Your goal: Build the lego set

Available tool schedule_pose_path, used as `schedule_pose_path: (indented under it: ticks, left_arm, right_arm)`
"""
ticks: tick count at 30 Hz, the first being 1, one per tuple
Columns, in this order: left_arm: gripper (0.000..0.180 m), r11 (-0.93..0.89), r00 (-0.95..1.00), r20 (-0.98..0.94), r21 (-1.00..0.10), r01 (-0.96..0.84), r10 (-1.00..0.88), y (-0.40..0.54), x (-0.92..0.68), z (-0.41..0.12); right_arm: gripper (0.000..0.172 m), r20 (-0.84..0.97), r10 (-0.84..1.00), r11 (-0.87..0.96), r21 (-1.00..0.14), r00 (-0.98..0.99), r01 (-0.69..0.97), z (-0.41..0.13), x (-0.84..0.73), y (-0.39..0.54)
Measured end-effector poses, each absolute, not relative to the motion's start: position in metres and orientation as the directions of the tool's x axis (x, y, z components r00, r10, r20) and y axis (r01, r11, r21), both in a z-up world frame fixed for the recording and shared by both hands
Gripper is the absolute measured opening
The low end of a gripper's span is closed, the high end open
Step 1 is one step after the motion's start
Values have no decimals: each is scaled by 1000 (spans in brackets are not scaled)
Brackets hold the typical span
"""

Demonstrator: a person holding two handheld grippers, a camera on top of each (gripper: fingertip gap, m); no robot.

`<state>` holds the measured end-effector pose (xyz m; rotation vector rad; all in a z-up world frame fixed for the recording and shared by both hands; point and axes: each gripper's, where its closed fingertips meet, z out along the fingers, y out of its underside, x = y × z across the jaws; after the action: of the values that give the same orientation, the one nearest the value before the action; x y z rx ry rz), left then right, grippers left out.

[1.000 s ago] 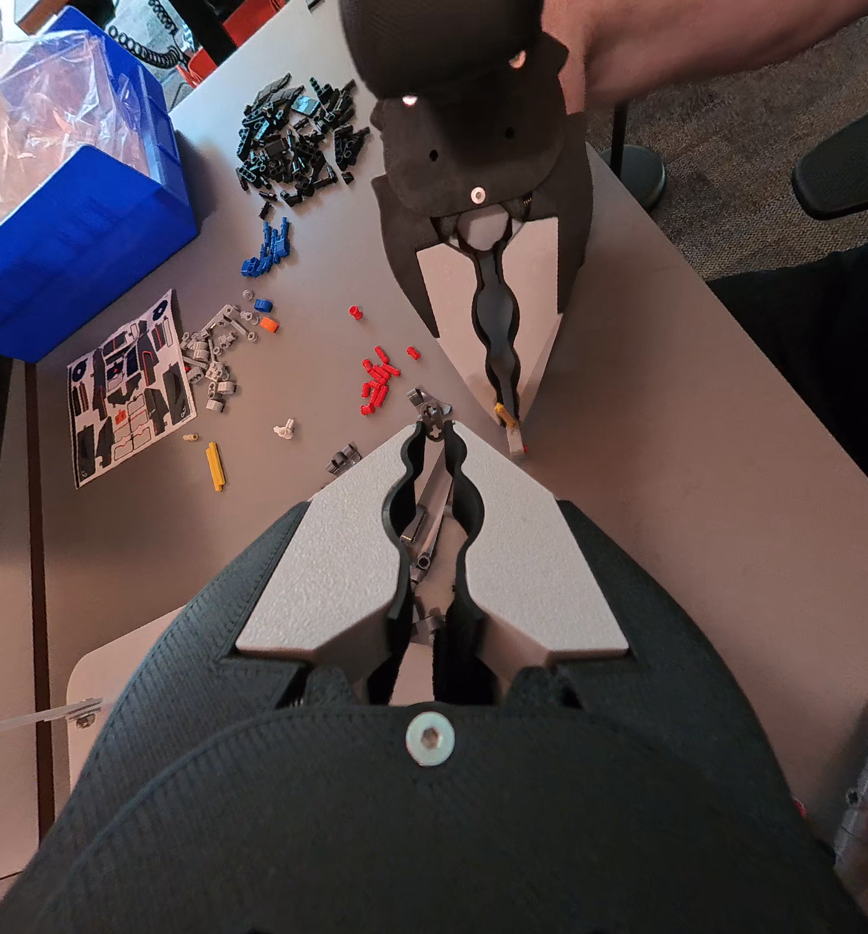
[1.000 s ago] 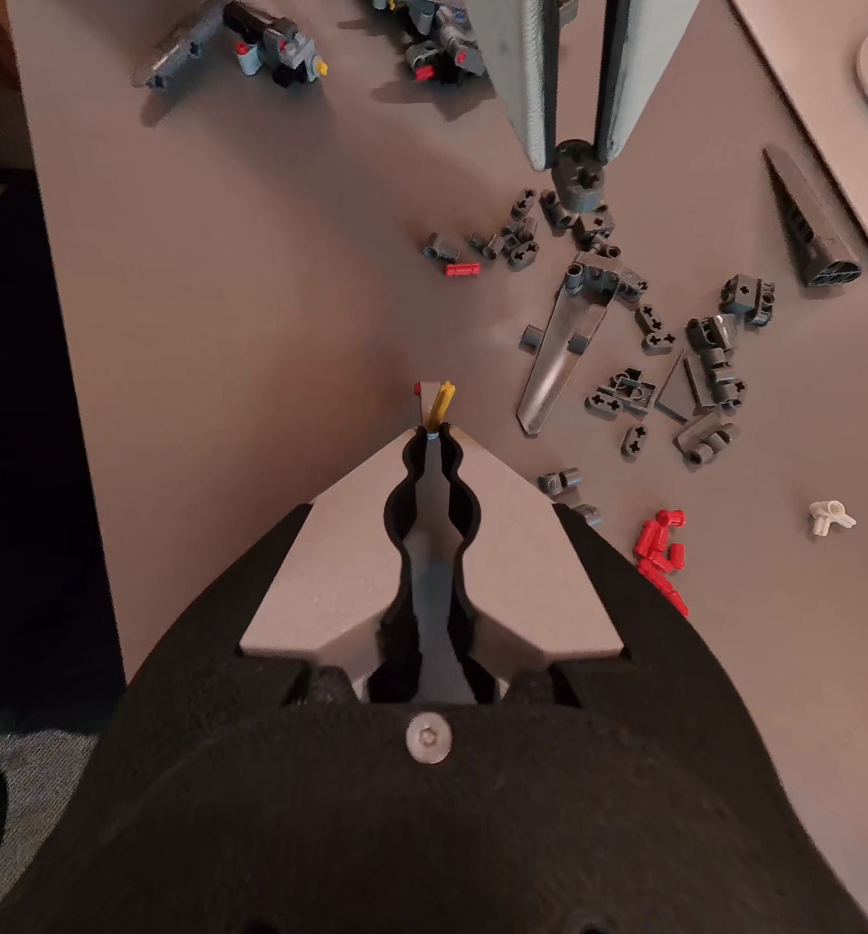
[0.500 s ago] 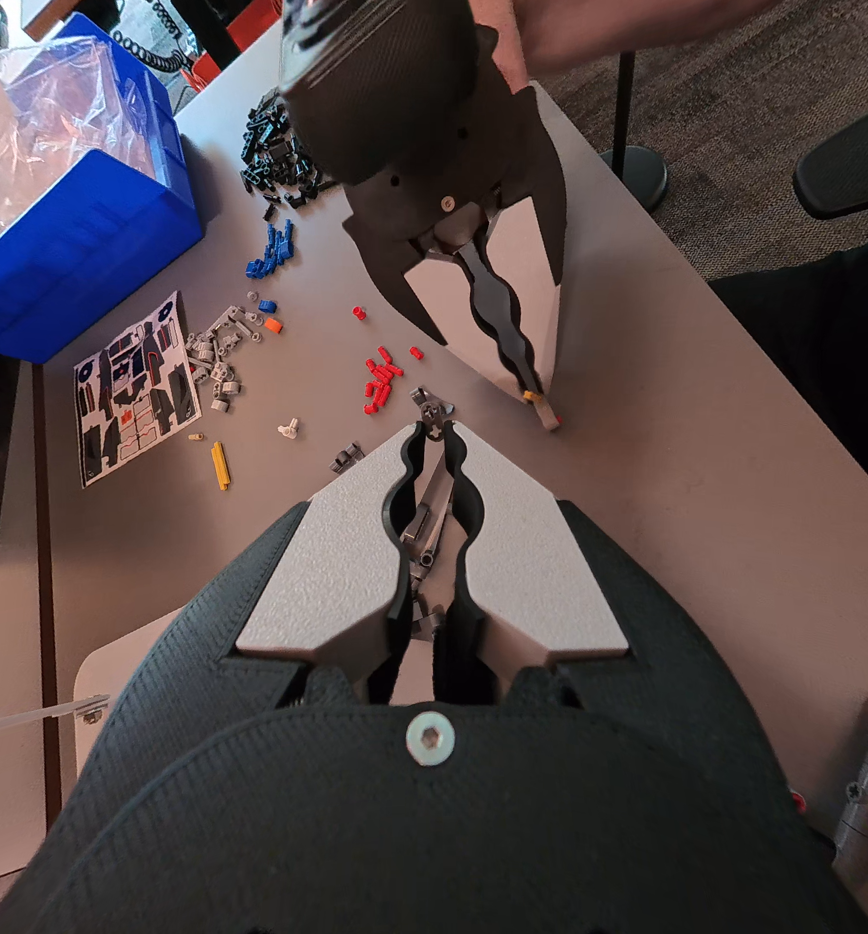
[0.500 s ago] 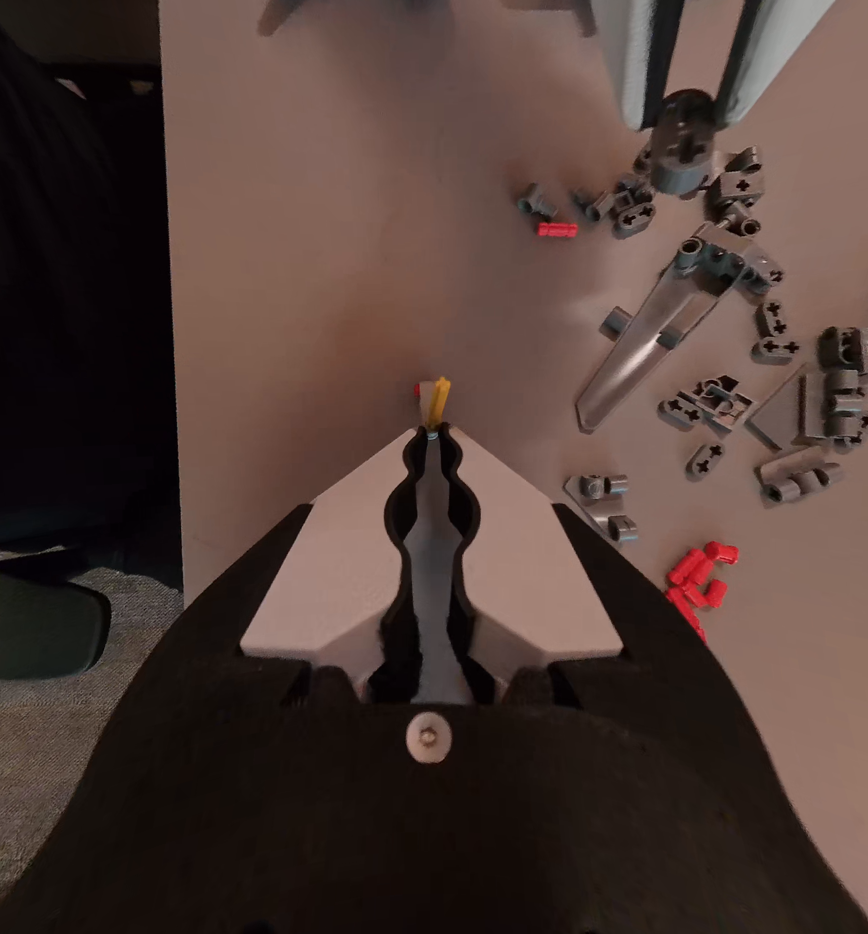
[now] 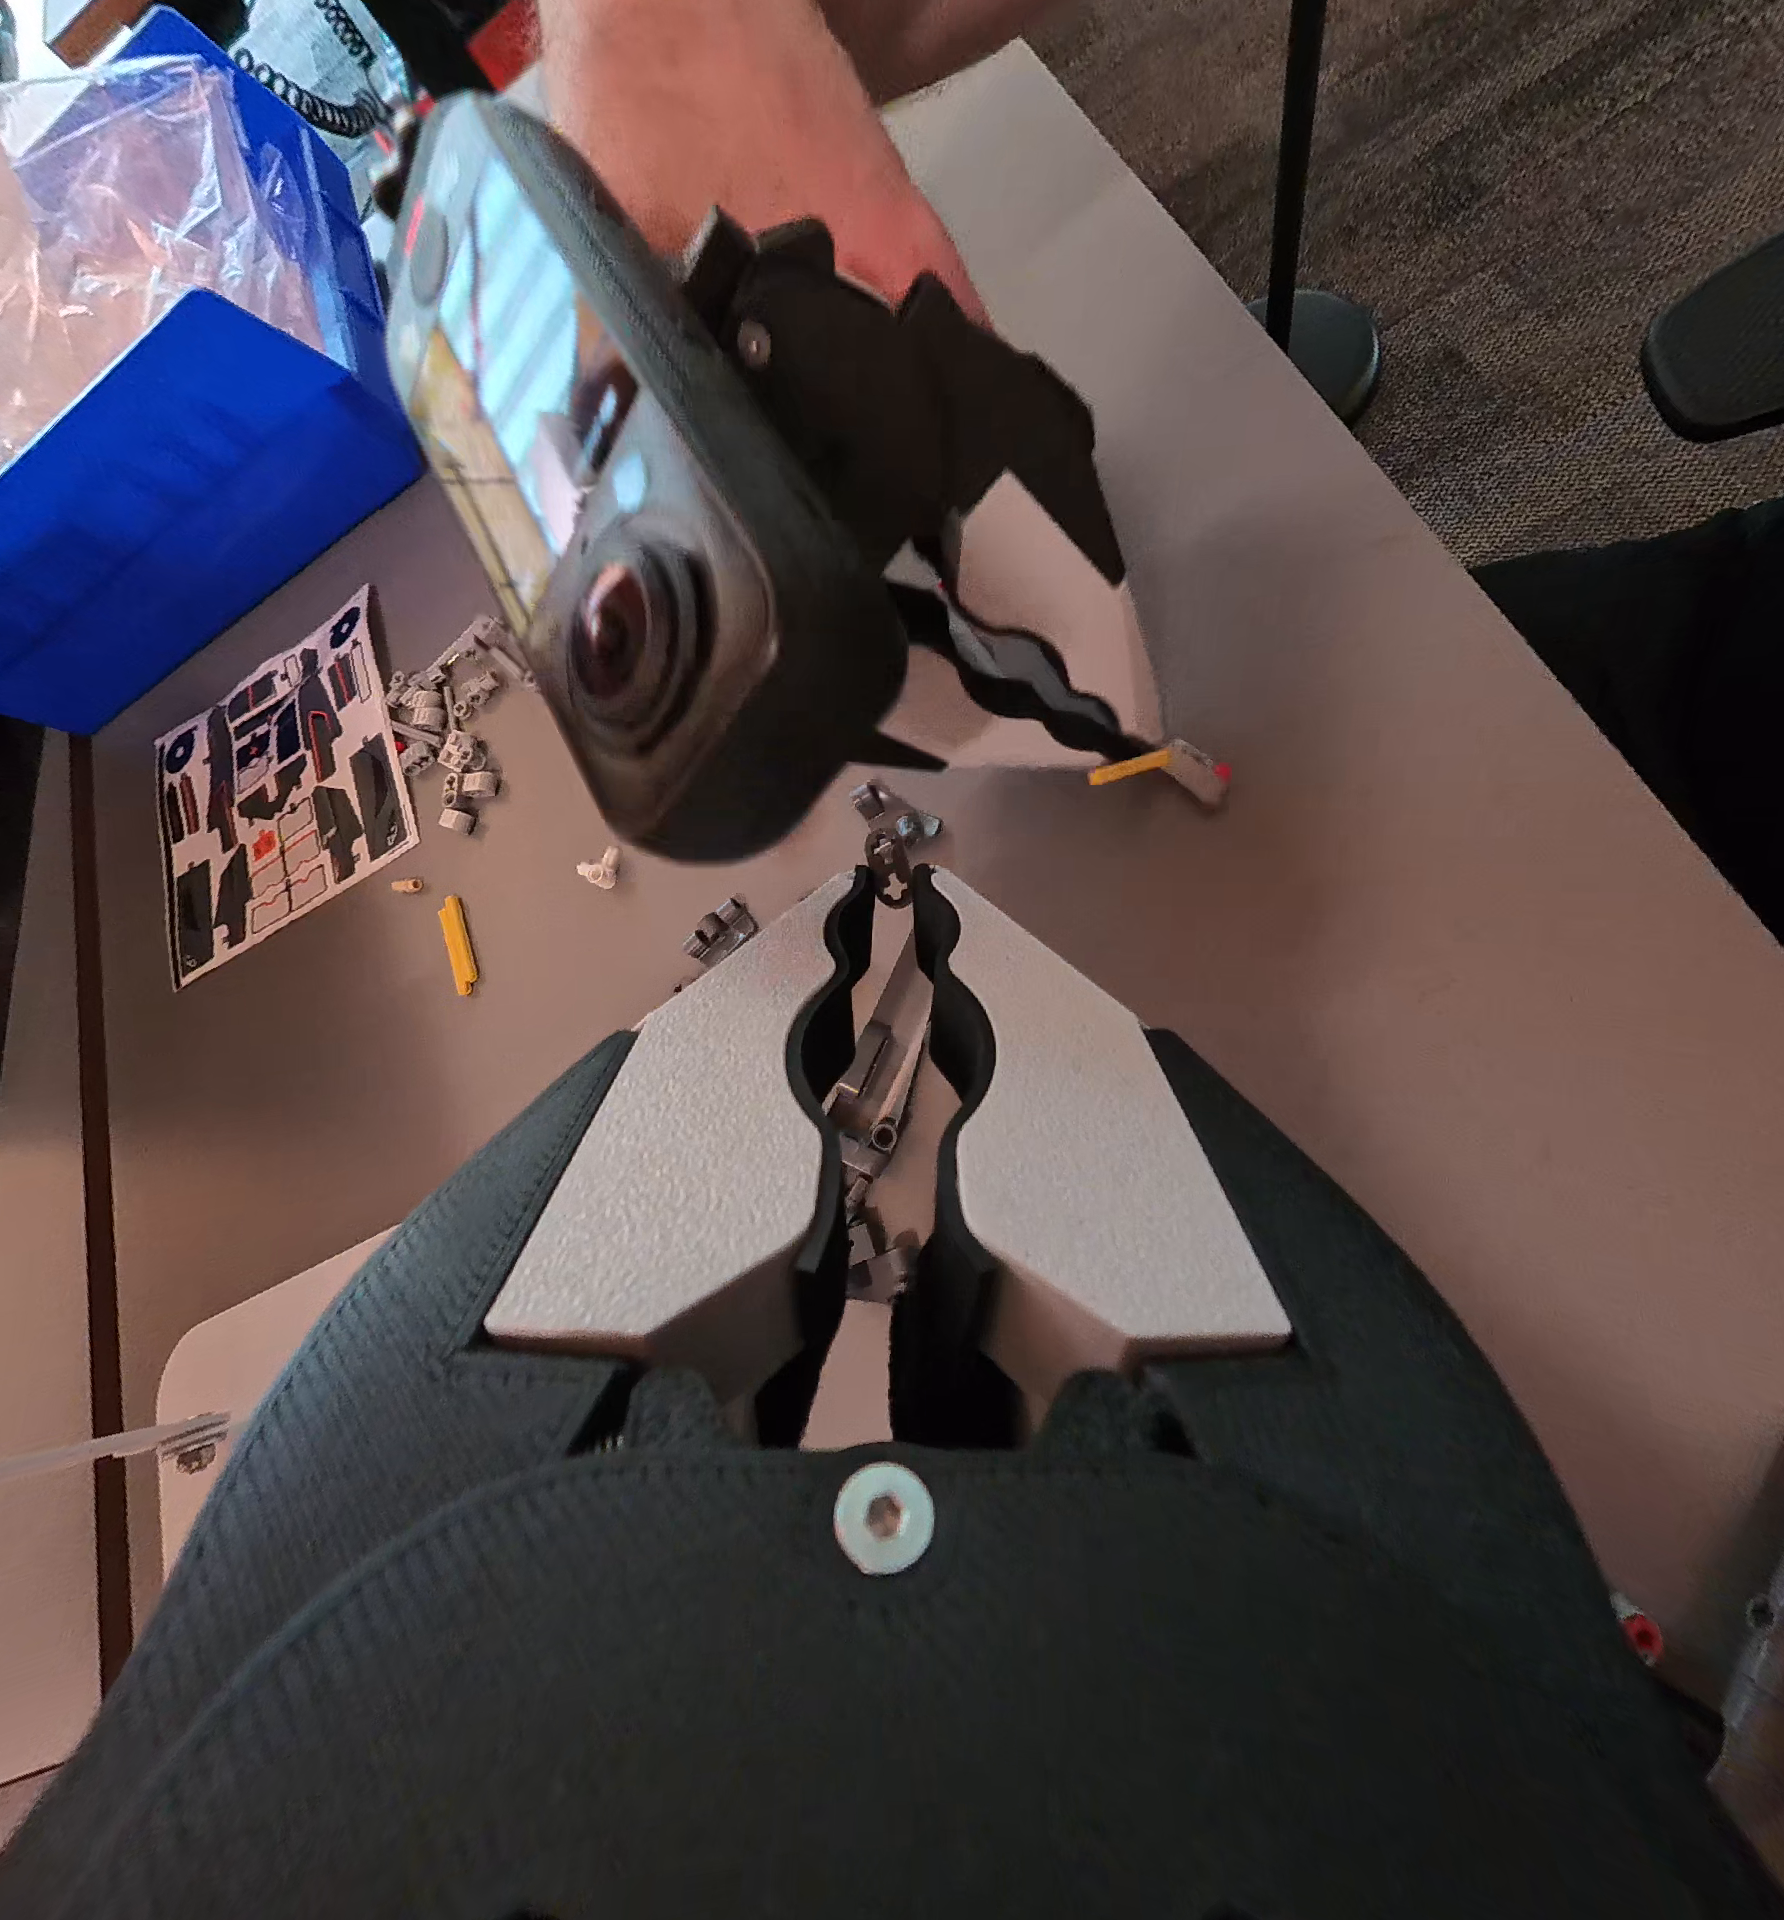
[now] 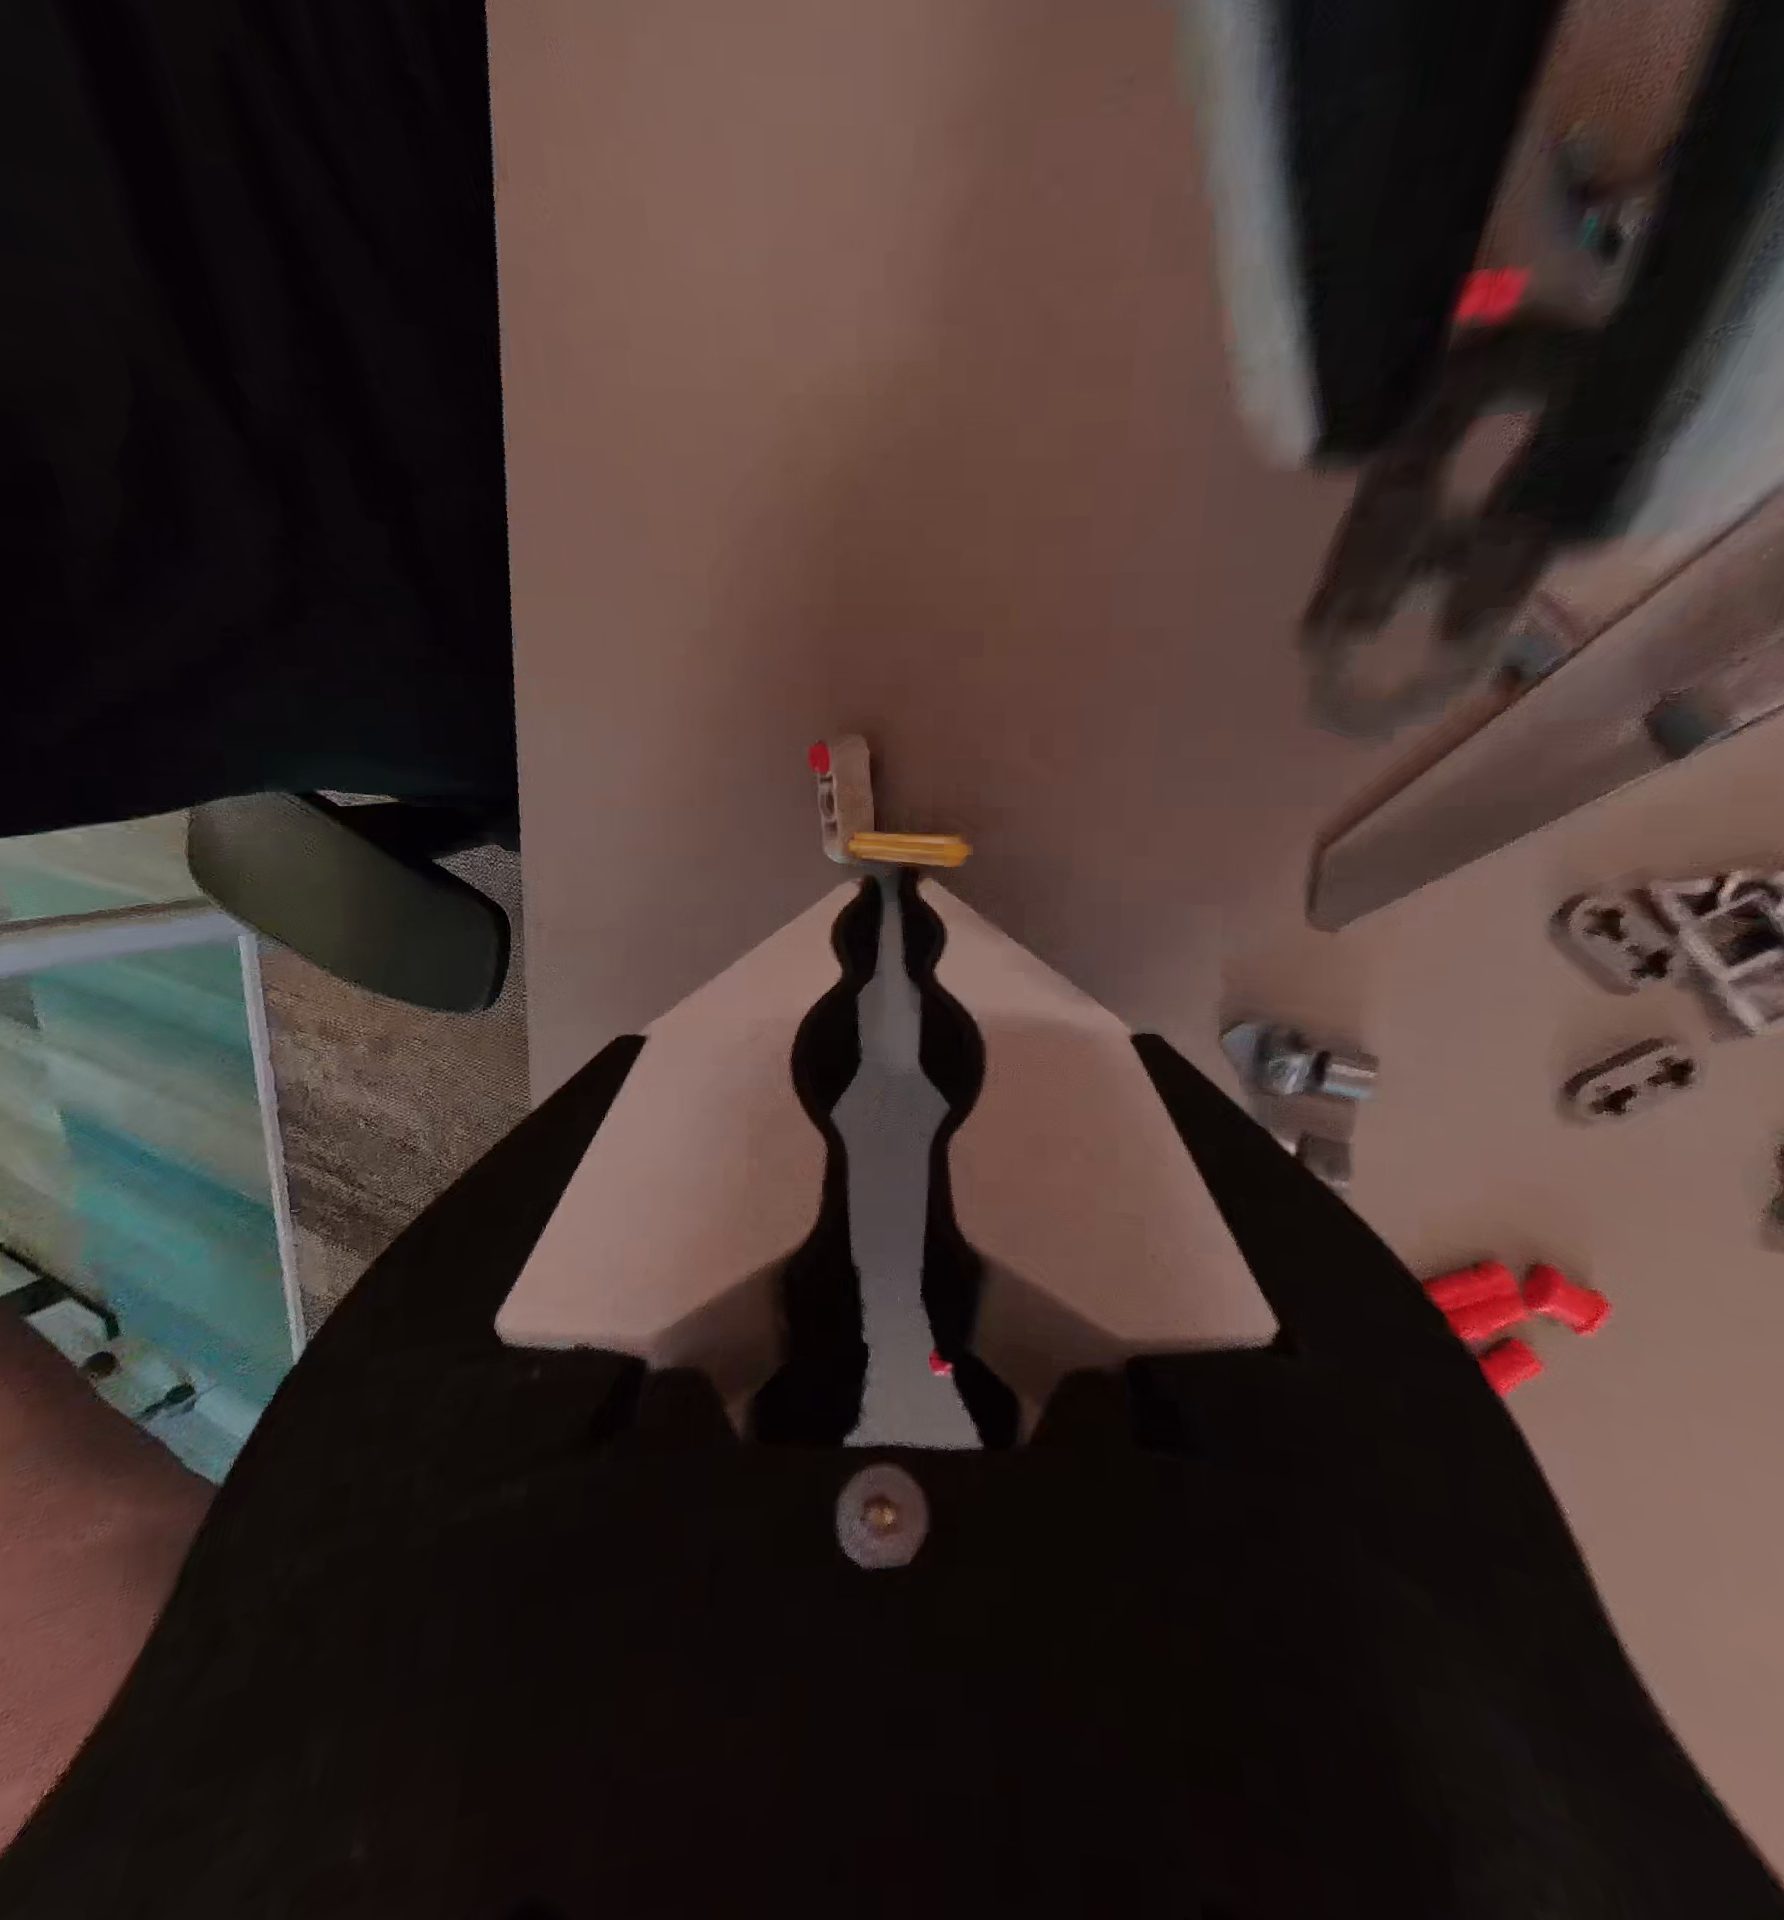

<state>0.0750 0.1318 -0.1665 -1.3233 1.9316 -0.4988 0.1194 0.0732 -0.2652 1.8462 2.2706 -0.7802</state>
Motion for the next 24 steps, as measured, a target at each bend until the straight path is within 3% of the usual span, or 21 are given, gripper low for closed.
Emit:
schedule_pose_path:
  ticks: [2, 6, 11, 16, 24]
  left_arm:
    - [5, 393, -201, -349, -667, -633, -915, 133, 74, -167]
    - [5, 391, -197, -350, -668, -633, -916, 135, 72, -165]
    - [5, 395, -196, -355, -669, -630, -914, 135, 71, -163]
    - [5, 397, -202, -353, -668, -629, -914, 135, 73, -164]
    - [5, 409, -214, -359, -659, -631, -908, 127, 78, -165]
  right_arm:
    - [16, -368, 893, 143, -309, -257, 940, -263, 111, 80]
    - [28, -261, 934, 158, -306, -242, 939, -253, 105, 94]
    - [26, -86, 989, 88, -332, -123, 939, -235, 118, 93]
    - [27, 69, 997, -5, -438, 40, 899, -233, 117, 71]
    - [20, 123, 982, -49, -567, 143, 823, -240, 109, 63]
